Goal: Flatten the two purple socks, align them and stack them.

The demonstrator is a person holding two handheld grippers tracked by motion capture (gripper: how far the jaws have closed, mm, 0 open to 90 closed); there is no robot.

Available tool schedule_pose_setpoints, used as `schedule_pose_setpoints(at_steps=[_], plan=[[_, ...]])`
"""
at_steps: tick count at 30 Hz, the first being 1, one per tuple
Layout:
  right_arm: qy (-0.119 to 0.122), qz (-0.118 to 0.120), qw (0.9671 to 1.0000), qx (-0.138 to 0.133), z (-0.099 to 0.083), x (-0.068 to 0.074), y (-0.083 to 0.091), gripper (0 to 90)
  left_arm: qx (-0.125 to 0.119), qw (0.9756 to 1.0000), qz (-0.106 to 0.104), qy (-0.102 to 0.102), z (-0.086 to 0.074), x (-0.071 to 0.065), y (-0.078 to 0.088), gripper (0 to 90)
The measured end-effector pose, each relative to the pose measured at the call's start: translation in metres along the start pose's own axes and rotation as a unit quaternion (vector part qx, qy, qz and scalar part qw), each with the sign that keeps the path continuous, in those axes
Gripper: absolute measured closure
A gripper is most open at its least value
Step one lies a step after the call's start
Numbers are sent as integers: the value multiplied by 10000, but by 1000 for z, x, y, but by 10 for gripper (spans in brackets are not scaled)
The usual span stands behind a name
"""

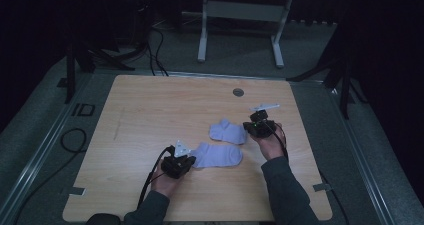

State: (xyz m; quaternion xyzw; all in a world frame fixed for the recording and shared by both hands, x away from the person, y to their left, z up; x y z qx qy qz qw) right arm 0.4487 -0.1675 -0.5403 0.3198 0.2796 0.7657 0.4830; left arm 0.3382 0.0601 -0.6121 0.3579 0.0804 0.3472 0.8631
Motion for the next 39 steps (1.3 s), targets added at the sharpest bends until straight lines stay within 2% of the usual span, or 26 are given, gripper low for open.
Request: schedule_pose_setpoints(at_steps=[4, 13, 18, 25, 29, 33, 35, 36, 39], plan=[[-116, -73, 9999, 61, -8, -13, 0, 898, 3, 10000, 5, -6, 0, 0, 0, 896], [-229, -215, 9993, 203, -24, -29, -2, 897, 0, 10000, 8, -8, 0, 0, 0, 896], [-124, -382, 9989, 259, -27, -34, -2, 897, 1, 10000, 4, -8, 0, 0, 0, 896], [66, -756, 9959, 486, -35, -46, -8, 897, 0, 10000, 4, -8, 0, 0, 0, 896], [112, -872, 9943, 598, -38, -51, -12, 897, 0, 10000, 2, -9, 0, 0, 0, 896], [116, -976, 9932, 632, -39, -57, -14, 896, -1, 10000, 1, -10, 0, 0, 0, 896], [206, -1111, 9916, 630, -39, -60, -14, 894, -1, 10000, -1, -8, 0, 0, 0, 896], [222, -1143, 9911, 643, -39, -61, -14, 886, -1, 10000, -2, -7, 0, 0, 0, 896], [264, -1154, 9913, 578, -36, -62, -11, 769, -1, 10000, -3, -8, 0, 0, 0, 896]])
Point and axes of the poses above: each handheld gripper's, and its own axes: y roughly backward along the jaws, z roughly out of its top, x roughly to its left, the point moved 7 cm from there along -y, roughly forward along the jaws, and after that the axes turned 15 degrees about -y, right-handed, at the moved point
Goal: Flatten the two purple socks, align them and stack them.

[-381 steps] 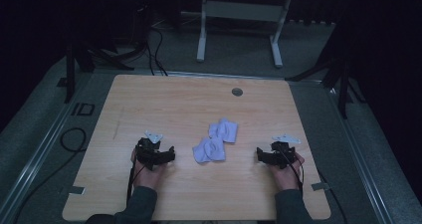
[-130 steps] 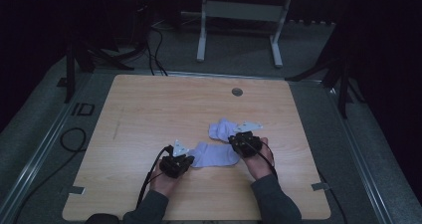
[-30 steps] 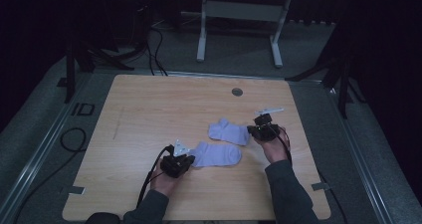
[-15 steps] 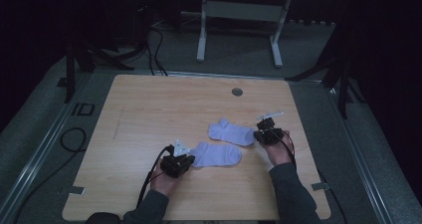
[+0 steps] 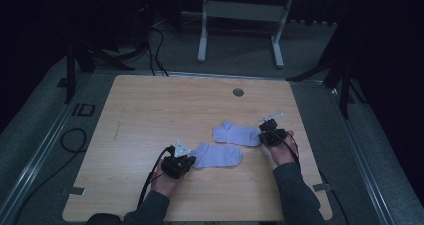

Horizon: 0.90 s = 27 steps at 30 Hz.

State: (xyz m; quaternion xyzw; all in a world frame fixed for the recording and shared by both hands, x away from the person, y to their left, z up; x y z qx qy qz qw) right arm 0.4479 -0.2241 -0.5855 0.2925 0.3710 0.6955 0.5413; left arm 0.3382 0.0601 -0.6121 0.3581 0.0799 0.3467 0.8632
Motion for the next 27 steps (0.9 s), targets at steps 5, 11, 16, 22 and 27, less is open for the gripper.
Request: schedule_pose_setpoints(at_steps=[5, 11, 16, 22, 27], plan=[[173, 221, 9993, -228, 8, 8, 9, 661, -1, 10000, 2, 0, 0, 0, 0, 896], [387, 487, 9972, -415, 19, 26, 13, 617, -2, 10000, -8, 11, 0, 0, 0, 896], [513, 659, 9957, -410, 27, 40, 11, 589, -3, 10000, -13, 18, 0, 0, 0, 896], [761, 929, 9919, -406, 31, 59, 9, 565, 2, 10000, -16, 23, 0, 0, 0, 896], [1009, 1067, 9885, -348, 33, 76, 0, 553, 3, 10000, -25, 29, 0, 0, 0, 895]])
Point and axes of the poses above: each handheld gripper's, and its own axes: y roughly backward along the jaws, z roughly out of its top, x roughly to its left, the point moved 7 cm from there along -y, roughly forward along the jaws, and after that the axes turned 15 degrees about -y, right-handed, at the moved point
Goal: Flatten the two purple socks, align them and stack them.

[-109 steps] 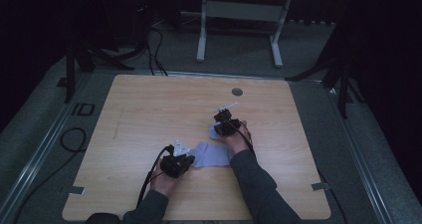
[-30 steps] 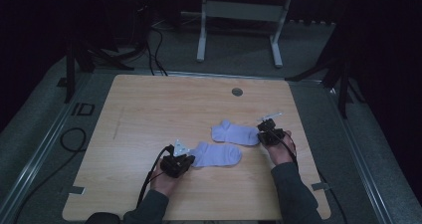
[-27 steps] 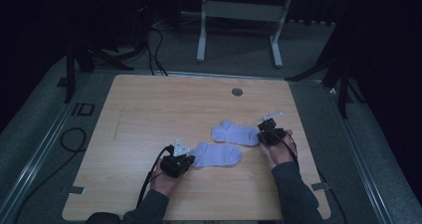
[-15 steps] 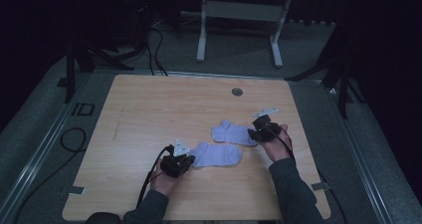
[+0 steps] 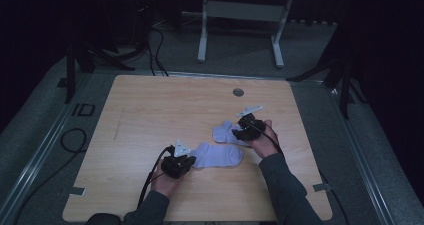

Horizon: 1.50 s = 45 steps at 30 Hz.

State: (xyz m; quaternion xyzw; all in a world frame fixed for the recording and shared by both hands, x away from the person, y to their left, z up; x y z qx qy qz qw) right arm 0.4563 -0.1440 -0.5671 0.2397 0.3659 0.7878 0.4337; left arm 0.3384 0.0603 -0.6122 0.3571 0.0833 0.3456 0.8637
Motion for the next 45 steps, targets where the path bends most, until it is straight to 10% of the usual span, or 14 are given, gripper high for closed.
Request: schedule_pose_setpoints(at_steps=[17, 28, 45], plan=[[127, 157, 9991, 368, 4, 20, -34, 448, -16, 10000, 0, 16, 0, 0, 0, 894], [-198, 301, 9973, 634, 0, 13, -45, 442, -3, 10000, 5, 4, 0, 0, 0, 895], [-332, 89, 9972, 667, 3, 8, -43, 840, -12, 10000, 9, 5, 0, 0, 0, 894]])
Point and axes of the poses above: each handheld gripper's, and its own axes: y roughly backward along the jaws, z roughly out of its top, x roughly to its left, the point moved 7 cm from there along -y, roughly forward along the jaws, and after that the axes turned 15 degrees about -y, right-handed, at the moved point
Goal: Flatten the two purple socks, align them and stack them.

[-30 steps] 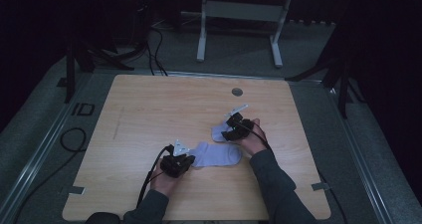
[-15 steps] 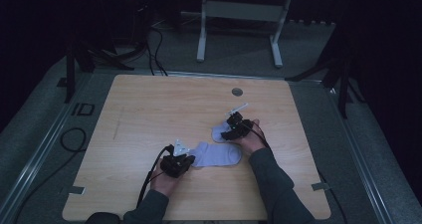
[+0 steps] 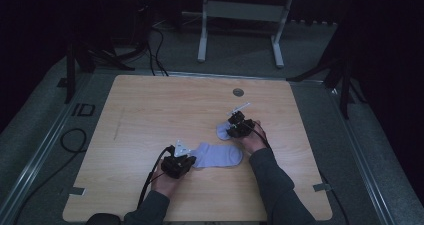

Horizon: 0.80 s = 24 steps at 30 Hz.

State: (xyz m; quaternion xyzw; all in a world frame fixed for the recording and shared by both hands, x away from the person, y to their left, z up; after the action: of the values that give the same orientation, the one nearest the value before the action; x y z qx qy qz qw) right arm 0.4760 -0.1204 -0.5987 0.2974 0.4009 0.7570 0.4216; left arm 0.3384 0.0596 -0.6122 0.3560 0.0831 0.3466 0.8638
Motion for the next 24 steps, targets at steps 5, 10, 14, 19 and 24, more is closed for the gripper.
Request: schedule_pose_setpoints(at_steps=[5, 10, 14, 19, 24], plan=[[-43, 1, 10000, -18, 0, -2, 0, 865, -2, 10000, -4, 5, 0, 0, 0, 894], [-121, 23, 9999, -17, 1, -2, 1, 869, -7, 10000, -7, 5, 0, 0, 0, 894], [-48, 37, 9999, -92, 1, 0, 8, 869, -7, 10000, -10, 7, 0, 0, 0, 894], [-9, 119, 9995, -286, 4, -1, 27, 868, -10, 10000, -4, -6, 0, 0, 0, 894], [39, 204, 9986, -495, 4, -2, 48, 868, -17, 10000, -2, -4, 0, 0, 0, 894]])
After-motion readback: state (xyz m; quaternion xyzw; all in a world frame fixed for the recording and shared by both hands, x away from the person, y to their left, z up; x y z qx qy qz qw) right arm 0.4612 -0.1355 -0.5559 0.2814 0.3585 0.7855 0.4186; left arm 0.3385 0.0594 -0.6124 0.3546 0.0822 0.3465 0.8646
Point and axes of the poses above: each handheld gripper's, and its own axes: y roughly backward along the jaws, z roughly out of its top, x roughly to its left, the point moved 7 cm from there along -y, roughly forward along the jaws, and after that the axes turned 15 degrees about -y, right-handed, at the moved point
